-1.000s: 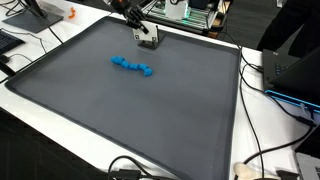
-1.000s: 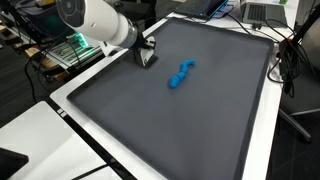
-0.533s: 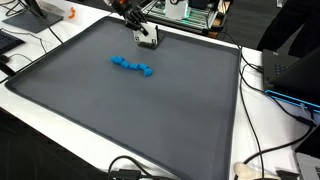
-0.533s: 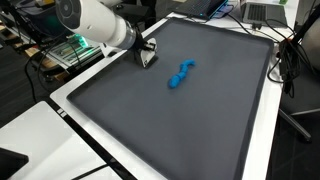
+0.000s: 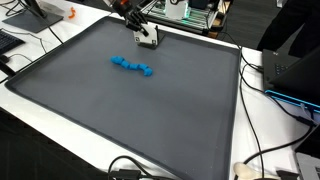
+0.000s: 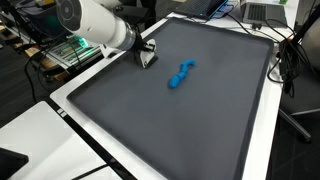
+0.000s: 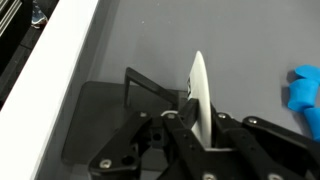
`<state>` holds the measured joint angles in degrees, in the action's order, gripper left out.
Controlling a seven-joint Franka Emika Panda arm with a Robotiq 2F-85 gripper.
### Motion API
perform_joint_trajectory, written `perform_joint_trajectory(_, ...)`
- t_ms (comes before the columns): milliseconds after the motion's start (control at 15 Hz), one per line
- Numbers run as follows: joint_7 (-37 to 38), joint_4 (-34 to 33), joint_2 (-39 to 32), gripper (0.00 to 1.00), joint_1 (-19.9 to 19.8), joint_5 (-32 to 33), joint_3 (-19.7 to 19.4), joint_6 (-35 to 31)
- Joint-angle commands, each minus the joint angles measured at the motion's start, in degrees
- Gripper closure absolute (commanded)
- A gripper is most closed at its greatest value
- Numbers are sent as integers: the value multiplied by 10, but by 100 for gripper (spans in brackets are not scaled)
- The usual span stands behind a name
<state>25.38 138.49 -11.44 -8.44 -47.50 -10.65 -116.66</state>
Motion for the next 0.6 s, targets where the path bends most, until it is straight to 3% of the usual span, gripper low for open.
perform_joint_trajectory(0, -17, 9, -4, 98, -1, -16, 1, -23)
perform_joint_trajectory(533, -36, 8, -15, 98, -3, -34, 3, -36)
